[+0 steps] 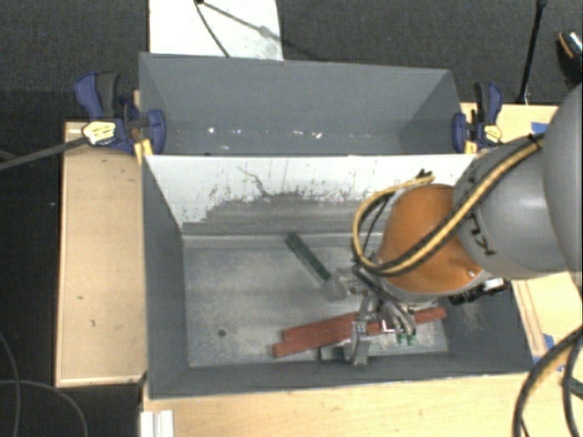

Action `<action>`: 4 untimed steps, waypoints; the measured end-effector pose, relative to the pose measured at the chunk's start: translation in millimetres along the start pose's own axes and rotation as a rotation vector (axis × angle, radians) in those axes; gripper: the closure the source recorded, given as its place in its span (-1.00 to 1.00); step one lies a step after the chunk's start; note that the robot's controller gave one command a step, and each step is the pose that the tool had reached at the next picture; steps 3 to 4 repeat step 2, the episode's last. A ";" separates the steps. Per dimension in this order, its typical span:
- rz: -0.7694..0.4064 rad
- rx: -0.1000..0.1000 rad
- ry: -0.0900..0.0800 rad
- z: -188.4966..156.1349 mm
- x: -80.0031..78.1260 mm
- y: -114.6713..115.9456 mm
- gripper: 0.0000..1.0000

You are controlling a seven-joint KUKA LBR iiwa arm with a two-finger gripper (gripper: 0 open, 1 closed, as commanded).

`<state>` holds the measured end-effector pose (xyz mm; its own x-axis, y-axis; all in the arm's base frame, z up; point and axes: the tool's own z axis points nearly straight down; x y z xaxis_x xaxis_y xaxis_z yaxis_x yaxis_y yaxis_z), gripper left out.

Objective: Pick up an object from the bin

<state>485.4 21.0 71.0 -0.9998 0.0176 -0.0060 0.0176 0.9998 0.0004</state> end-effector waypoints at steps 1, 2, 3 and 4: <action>0.000 0.000 0.007 -1.1 1.5 -0.2 1.00; -0.083 0.000 -0.005 -183.0 2.6 3.1 1.00; -0.083 0.000 -0.005 -183.0 2.6 3.1 1.00; -0.083 0.000 -0.005 -183.0 2.6 3.1 1.00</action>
Offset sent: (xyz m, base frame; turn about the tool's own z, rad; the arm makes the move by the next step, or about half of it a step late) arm 0.0000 0.0000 0.0000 0.0000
